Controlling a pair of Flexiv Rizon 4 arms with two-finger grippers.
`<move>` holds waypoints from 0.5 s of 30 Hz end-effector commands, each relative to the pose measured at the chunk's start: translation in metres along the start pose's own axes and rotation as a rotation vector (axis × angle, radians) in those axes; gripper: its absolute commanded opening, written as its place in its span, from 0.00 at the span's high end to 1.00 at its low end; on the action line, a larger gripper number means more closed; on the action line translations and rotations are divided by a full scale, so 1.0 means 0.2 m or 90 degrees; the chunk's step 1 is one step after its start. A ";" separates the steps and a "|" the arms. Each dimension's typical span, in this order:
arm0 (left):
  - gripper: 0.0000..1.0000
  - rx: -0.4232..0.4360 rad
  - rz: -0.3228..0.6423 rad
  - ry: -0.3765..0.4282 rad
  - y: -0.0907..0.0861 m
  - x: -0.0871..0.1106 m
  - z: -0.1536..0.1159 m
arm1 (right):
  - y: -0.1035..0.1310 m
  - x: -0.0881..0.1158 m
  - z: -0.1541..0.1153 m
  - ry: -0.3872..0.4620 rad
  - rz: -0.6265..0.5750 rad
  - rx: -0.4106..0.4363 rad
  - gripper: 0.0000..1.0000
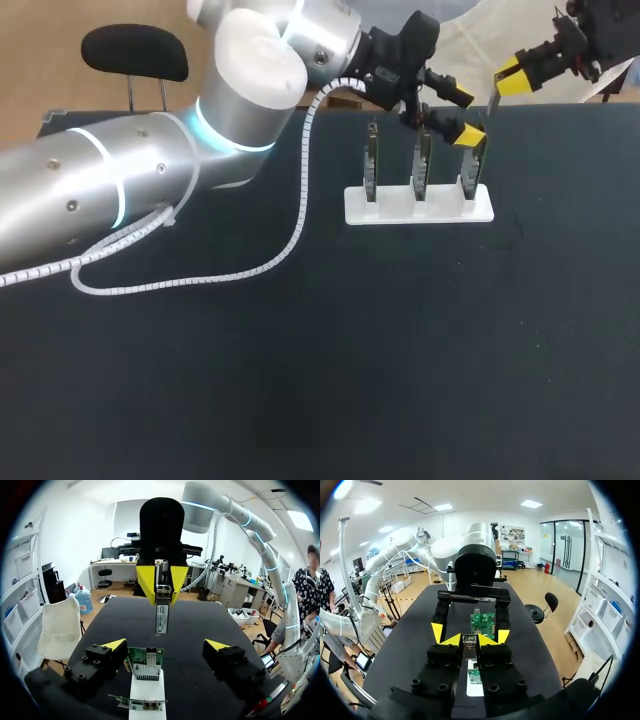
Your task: Pick up the optical module with the left hand, and insert it into the network port with the right hand.
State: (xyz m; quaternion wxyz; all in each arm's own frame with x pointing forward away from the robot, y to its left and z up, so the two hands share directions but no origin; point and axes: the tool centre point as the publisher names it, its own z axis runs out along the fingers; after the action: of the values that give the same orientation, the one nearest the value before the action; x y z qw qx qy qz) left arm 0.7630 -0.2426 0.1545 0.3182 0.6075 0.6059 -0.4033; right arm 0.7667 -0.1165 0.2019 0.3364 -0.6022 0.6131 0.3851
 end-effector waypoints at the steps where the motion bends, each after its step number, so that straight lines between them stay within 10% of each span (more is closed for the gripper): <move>1: 0.00 0.001 0.000 0.003 0.01 -0.01 0.01 | 0.02 0.00 0.00 0.002 -0.001 0.005 1.00; 15: 0.00 0.004 -0.001 -0.004 0.01 -0.01 0.01 | -0.01 0.02 0.01 0.012 -0.024 -0.003 1.00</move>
State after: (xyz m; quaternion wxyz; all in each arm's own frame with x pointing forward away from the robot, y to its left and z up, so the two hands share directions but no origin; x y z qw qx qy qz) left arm 0.7624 -0.2443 0.1548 0.3187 0.6056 0.6048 -0.4072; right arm 0.7654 -0.1189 0.1981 0.3375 -0.6153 0.6058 0.3748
